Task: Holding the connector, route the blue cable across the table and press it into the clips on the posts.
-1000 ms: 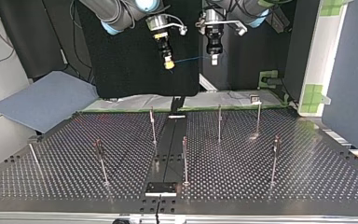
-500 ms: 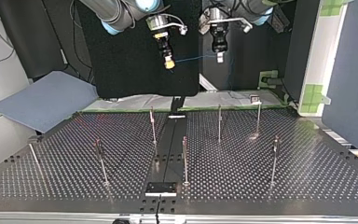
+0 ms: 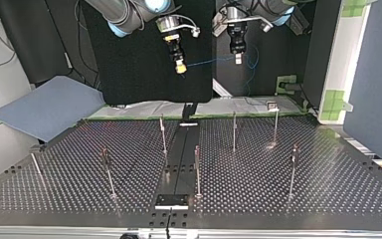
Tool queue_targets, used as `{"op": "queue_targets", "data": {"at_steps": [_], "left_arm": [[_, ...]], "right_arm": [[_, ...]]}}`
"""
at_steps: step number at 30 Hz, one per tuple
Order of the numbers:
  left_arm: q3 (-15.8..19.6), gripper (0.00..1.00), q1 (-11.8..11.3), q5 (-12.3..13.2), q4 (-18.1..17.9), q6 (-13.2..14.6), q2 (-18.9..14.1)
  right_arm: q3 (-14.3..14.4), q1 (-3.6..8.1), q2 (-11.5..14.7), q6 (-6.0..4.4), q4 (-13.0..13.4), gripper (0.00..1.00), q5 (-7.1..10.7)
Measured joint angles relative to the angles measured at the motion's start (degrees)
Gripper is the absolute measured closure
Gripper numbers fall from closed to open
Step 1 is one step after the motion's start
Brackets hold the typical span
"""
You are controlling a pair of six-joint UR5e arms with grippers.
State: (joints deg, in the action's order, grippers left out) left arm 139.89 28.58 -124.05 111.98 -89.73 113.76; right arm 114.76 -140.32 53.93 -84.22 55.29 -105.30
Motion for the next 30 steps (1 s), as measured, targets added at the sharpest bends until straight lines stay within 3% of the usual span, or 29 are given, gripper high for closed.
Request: {"op": "queue_targets", "data": {"at_steps": [6, 9, 16, 22, 30], "left_arm": [[0.0, 0.99, 0.0, 0.2, -0.2, 0.2, 0.0], [-0.2, 0.99, 0.1, 0.9, -0.5, 0.9, -0.7], [-0.5, 0.99, -0.8, 0.4, 1.5, -0.3, -4.3], [-1.8, 0.99, -2.2, -2.8, 4.8, -0.5, -8.0], [-4.8, 0.99, -4.0, -5.0, 9.3, -0.1, -13.3]], "right_arm": [[-0.1, 0.03, -0.1, -0.08, -0.1, 1.0, -0.09], [-0.9, 0.11, -0.4, -0.61, -0.9, 1.0, -0.85], [-4.2, -0.98, 2.2, -3.63, -4.2, 1.0, -3.32], [-7.6, -0.82, 5.6, -6.75, -7.6, 1.0, -1.04], [-11.8, -0.49, 9.8, -7.45, -11.9, 1.0, 3.03]]}}
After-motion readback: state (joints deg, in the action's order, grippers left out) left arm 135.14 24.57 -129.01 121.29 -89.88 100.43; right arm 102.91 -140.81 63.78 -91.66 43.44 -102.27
